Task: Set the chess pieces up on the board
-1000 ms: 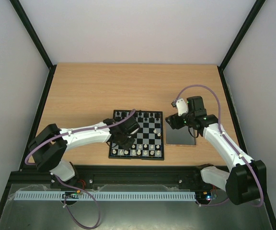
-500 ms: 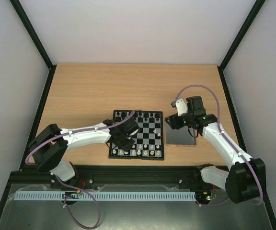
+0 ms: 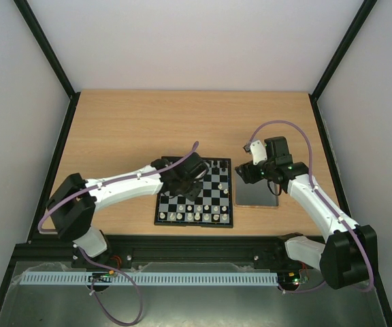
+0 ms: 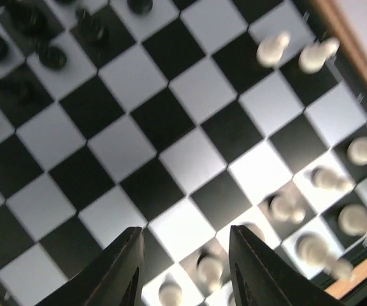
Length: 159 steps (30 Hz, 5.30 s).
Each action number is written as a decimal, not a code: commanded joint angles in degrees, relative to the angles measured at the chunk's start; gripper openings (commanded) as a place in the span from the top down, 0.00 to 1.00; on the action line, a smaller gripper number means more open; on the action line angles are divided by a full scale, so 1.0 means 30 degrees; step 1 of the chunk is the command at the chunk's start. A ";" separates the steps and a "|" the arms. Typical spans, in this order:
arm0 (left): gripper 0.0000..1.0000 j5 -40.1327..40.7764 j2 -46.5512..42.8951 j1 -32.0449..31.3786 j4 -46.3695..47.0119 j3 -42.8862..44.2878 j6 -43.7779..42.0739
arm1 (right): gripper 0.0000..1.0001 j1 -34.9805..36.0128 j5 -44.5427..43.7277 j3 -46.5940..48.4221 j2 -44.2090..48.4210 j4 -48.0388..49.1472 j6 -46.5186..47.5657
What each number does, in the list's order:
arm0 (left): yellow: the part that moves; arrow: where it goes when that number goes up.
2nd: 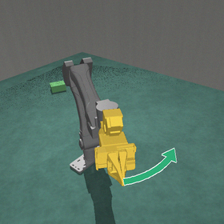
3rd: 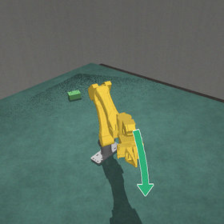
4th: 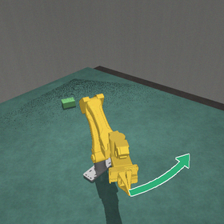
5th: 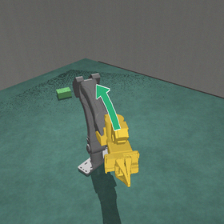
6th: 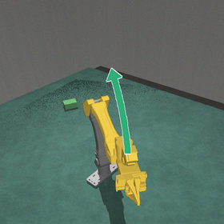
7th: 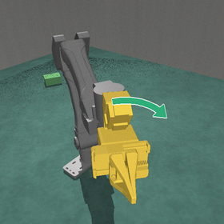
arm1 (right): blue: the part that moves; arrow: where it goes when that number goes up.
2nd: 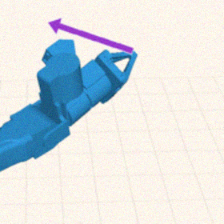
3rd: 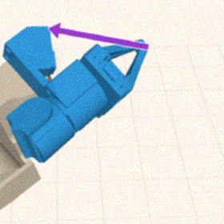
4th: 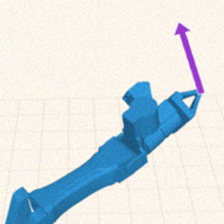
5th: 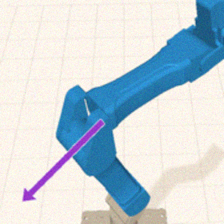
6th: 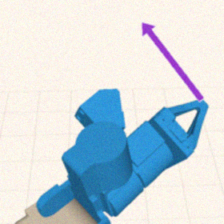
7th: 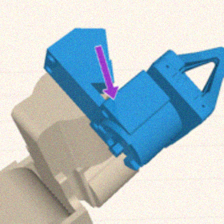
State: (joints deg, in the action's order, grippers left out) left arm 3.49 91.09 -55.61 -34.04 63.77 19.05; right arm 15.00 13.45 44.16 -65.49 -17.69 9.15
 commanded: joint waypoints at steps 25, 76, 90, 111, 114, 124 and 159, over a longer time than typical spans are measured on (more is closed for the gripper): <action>0.66 -0.0947 0.8616 -0.0073 0.3554 0.6714 -0.0604 | 0.34 -0.0302 -0.4480 -0.0337 -0.0023 0.0862 -0.0376; 0.80 -0.1774 0.9279 -0.0331 0.2715 0.7338 -0.0400 | 0.34 -0.0304 -0.3986 -0.0277 -0.0423 0.0686 -0.0104; 0.88 -0.0941 0.8035 -0.0307 0.1723 0.6798 -0.0639 | 0.34 -0.0309 -0.3822 -0.0277 -0.0464 0.0593 -0.0046; 0.88 0.0095 -0.1905 0.1120 0.0098 -0.3083 0.2180 | 0.34 -0.0284 -0.3247 -0.0248 -0.0419 0.0457 0.0006; 0.88 0.0162 -0.2547 0.1461 -0.0492 -0.3721 0.2630 | 0.34 -0.0289 -0.3282 -0.0248 -0.0419 0.0457 0.0005; 0.88 -0.1071 -0.3274 0.2132 -0.0306 -0.5086 0.2764 | 0.34 -0.0301 -0.3053 -0.0248 -0.0430 0.0394 0.0027; 0.85 -0.2068 -0.1425 0.1463 0.1042 -0.5464 0.2468 | 0.33 -0.0286 -0.3025 -0.0264 -0.0669 0.0311 0.0161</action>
State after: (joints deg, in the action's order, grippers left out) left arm -1.63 85.71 -50.70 -30.50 47.68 26.37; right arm 14.31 3.81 43.72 -67.20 -15.18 9.02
